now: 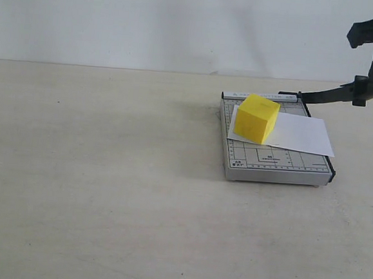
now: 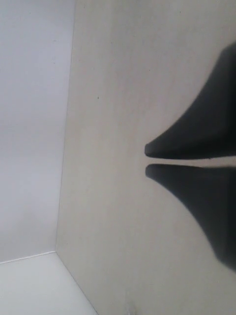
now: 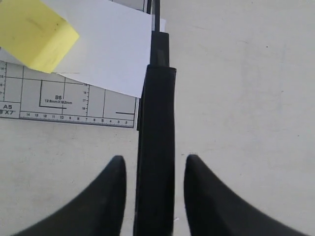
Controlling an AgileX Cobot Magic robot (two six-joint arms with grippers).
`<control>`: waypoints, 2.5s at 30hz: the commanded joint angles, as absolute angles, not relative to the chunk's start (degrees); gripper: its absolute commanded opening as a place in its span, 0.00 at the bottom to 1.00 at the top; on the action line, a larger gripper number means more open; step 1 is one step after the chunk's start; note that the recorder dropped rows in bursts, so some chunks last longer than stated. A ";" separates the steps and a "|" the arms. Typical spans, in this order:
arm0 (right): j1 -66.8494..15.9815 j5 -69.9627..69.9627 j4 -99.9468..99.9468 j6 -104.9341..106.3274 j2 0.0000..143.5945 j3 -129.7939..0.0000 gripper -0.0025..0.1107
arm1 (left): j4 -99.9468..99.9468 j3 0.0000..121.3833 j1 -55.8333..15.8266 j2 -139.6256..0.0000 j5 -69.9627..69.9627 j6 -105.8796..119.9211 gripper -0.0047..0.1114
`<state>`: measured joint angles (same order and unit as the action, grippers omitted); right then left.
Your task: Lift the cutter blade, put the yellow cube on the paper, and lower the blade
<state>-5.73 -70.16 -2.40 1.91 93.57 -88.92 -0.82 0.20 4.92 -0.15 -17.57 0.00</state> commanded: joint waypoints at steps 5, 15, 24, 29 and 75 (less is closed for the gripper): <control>-5.72 -69.96 0.00 3.16 93.89 -88.68 0.23 | -0.64 0.00 5.06 0.00 -16.67 0.52 0.08; -5.72 -69.96 0.87 3.76 93.89 -88.68 0.23 | -0.64 0.00 5.06 0.00 -16.67 0.52 0.08; -5.72 -69.96 1.20 4.65 91.65 -78.93 0.22 | -0.64 0.00 5.06 0.00 -16.67 0.52 0.08; -5.72 -62.19 2.86 4.48 87.66 -68.68 0.22 | -0.64 0.00 5.06 0.00 -16.58 0.52 0.08; -5.72 -34.95 7.02 9.17 81.23 -44.10 0.51 | -0.64 0.00 5.06 0.00 -16.52 0.52 0.08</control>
<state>-5.71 -33.98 7.24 8.24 81.71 -43.52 -0.82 0.20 4.92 -0.15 -17.13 0.00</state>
